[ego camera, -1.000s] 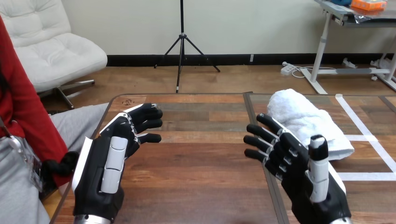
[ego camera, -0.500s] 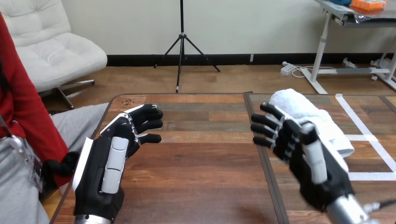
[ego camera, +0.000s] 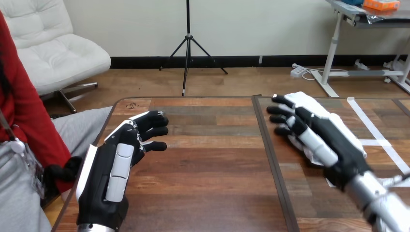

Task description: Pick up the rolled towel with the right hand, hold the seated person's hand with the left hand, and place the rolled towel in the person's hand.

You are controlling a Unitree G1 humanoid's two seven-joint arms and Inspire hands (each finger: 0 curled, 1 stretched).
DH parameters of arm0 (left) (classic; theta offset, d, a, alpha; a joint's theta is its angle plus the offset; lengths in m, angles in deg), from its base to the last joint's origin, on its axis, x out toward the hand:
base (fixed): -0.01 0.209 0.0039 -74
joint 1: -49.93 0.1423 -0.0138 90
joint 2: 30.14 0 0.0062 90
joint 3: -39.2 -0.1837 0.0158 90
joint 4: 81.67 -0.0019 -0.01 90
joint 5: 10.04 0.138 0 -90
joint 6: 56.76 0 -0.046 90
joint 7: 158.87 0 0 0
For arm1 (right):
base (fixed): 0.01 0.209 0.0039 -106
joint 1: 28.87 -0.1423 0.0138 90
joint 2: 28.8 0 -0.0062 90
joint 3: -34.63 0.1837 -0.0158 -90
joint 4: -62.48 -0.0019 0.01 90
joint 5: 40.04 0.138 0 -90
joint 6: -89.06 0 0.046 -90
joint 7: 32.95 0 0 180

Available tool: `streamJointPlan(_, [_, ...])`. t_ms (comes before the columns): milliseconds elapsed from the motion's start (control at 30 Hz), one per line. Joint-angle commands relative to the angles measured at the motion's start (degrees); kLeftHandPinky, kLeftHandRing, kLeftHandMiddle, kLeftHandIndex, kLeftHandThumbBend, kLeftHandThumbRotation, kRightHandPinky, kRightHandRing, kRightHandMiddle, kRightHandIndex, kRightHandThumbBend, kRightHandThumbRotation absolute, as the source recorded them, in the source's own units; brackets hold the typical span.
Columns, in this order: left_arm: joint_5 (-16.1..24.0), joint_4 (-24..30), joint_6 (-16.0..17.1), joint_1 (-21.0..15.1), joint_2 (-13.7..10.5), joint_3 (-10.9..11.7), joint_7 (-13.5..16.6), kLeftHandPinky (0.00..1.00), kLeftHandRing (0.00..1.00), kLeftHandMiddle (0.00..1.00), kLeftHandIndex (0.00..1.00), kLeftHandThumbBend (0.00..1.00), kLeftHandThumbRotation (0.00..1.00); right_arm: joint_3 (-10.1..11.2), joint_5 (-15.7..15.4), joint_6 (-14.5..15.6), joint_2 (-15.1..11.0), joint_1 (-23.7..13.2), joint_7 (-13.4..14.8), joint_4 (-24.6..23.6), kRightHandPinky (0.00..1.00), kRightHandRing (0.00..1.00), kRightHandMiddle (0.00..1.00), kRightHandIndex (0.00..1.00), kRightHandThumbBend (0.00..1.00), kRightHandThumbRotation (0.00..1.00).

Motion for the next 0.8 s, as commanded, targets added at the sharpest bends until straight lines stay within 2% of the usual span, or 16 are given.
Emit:
streamJointPlan(0, [0.35,-0.26,1.37,-4.73,1.1,0.6,0.64,0.64,0.73,0.73,0.7,0.79,1.0,0.03,-4.67,-4.92,-3.61,-14.29,2.23,6.75,0.82,0.89,0.87,0.89,1.0,0.86])
streamJointPlan(133, [0.25,-0.67,1.68,-4.74,1.1,0.71,0.54,0.63,0.72,0.73,0.69,0.78,1.0,0.0,-5.14,-5.95,-3.99,-16.87,1.73,10.34,0.84,0.9,0.88,0.9,1.0,0.87])
streamJointPlan(333, [-0.04,-1.16,2.32,-4.66,0.96,0.7,0.03,0.63,0.72,0.73,0.7,0.76,1.0,-0.75,-7.73,-6.74,-5.01,-20.79,2.21,15.39,0.87,0.91,0.89,0.92,1.0,0.87])
streamJointPlan(567, [-0.17,-1.28,2.75,-4.56,0.94,0.61,-0.26,0.62,0.72,0.73,0.7,0.75,1.0,-2.17,-11.85,-9.46,-6.4,-25.26,3.97,22.98,0.88,0.92,0.91,0.94,1.0,0.88])
streamJointPlan(767, [-0.88,-1.47,2.98,-4.63,0.98,0.61,-0.78,0.62,0.72,0.73,0.69,0.74,1.0,-2.51,-13.58,-11.07,-6.73,-28.62,5.19,28.53,0.88,0.92,0.92,0.96,1.0,0.88])
